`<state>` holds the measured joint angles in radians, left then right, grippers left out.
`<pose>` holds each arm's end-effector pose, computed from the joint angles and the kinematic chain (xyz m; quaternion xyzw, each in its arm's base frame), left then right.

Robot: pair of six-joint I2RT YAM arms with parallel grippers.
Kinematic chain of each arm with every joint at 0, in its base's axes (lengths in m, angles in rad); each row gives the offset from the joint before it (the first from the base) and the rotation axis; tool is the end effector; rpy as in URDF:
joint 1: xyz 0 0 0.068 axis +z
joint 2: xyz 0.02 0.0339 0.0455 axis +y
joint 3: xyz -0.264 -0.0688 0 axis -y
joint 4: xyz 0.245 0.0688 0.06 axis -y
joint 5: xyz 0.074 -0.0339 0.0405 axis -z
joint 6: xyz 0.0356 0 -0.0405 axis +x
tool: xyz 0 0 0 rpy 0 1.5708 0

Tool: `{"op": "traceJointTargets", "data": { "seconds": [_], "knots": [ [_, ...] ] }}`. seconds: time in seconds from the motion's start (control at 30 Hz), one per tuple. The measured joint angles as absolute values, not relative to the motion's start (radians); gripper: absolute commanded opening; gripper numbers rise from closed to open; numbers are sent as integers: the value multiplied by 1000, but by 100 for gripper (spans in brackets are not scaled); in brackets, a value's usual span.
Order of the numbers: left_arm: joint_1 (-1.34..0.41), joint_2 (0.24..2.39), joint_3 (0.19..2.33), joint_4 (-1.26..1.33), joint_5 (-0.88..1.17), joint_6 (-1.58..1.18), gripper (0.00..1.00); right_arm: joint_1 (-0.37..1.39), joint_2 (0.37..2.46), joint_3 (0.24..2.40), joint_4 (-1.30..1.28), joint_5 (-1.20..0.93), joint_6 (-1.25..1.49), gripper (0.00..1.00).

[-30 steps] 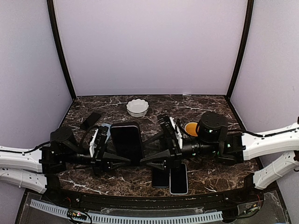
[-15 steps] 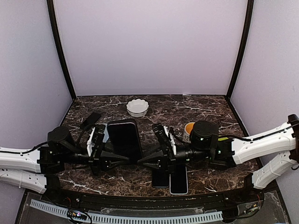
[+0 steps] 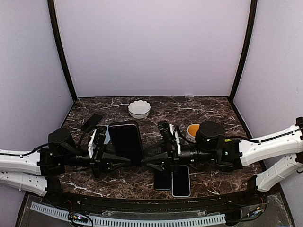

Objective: Put the phone into the phone case
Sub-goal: Press the corner of the phone case at the bottom right corner of the phone case, then press the top corners of the phone case.

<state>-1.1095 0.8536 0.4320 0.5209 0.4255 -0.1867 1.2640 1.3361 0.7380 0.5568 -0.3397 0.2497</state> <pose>0.0761 -0.1861 0.2775 0.4322 0.5177 -0.5504 0.4921 0.0800 0.2918 0.2775 -0.4477 0.5648 0.5572 0.4124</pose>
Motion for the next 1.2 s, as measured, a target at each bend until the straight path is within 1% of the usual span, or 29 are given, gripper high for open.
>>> {"op": "traceJointTargets", "data": {
  "seconds": [0.07,0.13,0.2,0.27,0.3,0.33,0.37,0.43,0.47,0.57,0.6,0.67,0.7,0.73,0.77,0.87,0.97,1.03,1.2],
  "knots": [
    [-1110,853,432,521,426,-179,0,1264,1321,737,553,-331,253,41],
    [-1109,853,432,521,426,-176,0,1264,1308,735,553,-321,258,41],
    [-1109,853,432,521,425,-172,0,1264,1307,734,552,-320,263,47],
    [-1109,853,432,521,425,-170,0,1264,1309,734,544,-322,264,48],
    [-1109,853,432,521,425,-169,0,1264,1312,735,542,-324,265,45],
    [-1109,853,432,521,426,-168,0,1264,1316,735,540,-326,267,38],
    [-1109,853,432,521,426,-168,0,1264,1322,735,537,-330,270,29],
    [-1109,854,434,519,426,-168,0,1264,1335,737,531,-338,270,7],
    [-1109,854,434,519,424,-168,0,1264,1341,739,526,-341,270,0],
    [-1106,855,437,504,413,-179,0,1264,1344,739,514,-345,250,0],
    [-1105,857,437,501,408,-181,0,1264,1344,739,513,-344,246,6],
    [-1105,860,439,501,404,-181,0,1262,1344,739,511,-342,241,34],
    [-1105,860,439,502,404,-180,0,1262,1344,739,510,-342,241,44],
    [-1105,864,440,503,405,-175,0,1262,1344,740,509,-344,247,54],
    [-1105,869,440,501,407,-169,0,1262,1344,740,508,-345,249,58],
    [-1108,890,443,488,412,-155,0,1262,1338,744,495,-341,245,63],
    [-1117,913,457,431,405,-118,0,1262,1309,770,410,-318,215,74],
    [-1136,924,474,329,388,-31,0,1262,1245,828,258,-289,142,74],
    [-1162,925,490,190,367,84,0,1262,1202,978,-15,-278,29,72]
  ]
}}
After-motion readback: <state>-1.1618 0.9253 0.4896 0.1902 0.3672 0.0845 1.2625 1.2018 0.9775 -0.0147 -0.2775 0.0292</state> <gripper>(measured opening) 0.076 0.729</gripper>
